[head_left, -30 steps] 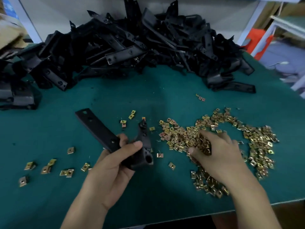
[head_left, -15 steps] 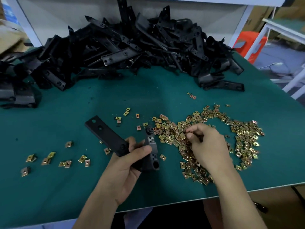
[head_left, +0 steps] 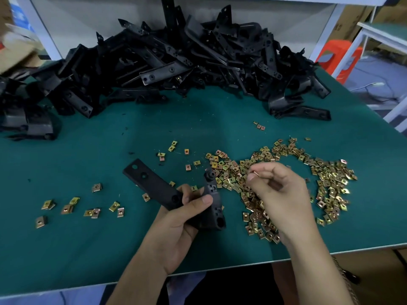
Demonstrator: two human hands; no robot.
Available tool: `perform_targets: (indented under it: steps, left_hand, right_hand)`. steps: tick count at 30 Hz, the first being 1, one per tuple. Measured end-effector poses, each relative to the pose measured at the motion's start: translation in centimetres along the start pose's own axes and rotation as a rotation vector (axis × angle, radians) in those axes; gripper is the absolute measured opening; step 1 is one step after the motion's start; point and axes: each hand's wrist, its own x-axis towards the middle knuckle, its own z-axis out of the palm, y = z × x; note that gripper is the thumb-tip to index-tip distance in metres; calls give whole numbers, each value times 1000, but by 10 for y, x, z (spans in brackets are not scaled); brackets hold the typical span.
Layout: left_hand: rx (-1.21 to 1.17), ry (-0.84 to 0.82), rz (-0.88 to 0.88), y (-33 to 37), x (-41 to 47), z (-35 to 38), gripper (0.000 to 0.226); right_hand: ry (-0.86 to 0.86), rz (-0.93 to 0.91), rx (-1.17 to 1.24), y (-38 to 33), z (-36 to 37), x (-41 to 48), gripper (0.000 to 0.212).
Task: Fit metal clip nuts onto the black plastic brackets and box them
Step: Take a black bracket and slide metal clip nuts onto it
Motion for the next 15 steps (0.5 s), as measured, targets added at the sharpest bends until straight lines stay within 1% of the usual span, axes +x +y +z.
perform_targets:
  steps: [4, 8, 11, 13, 15]
  left_hand:
    - [23, 3, 5, -1, -1, 2, 44]
    - [86, 9, 16, -2, 0, 3, 43]
    - [90, 16, 12, -3, -1, 2, 43]
    - [92, 27, 6, -4, 0, 1, 42]
    - [100, 46, 2, -4, 1, 1, 41]
  right_hand:
    - [-49, 34, 120, -2, 6, -10, 19]
    - [-82, 23, 70, -3, 12, -17, 19]
    - [-46, -23, -92, -1, 13, -20, 17]
    - [-6, -37, -297, 2, 11, -21, 17]
    - [-2, -36, -519, 3, 9, -21, 20]
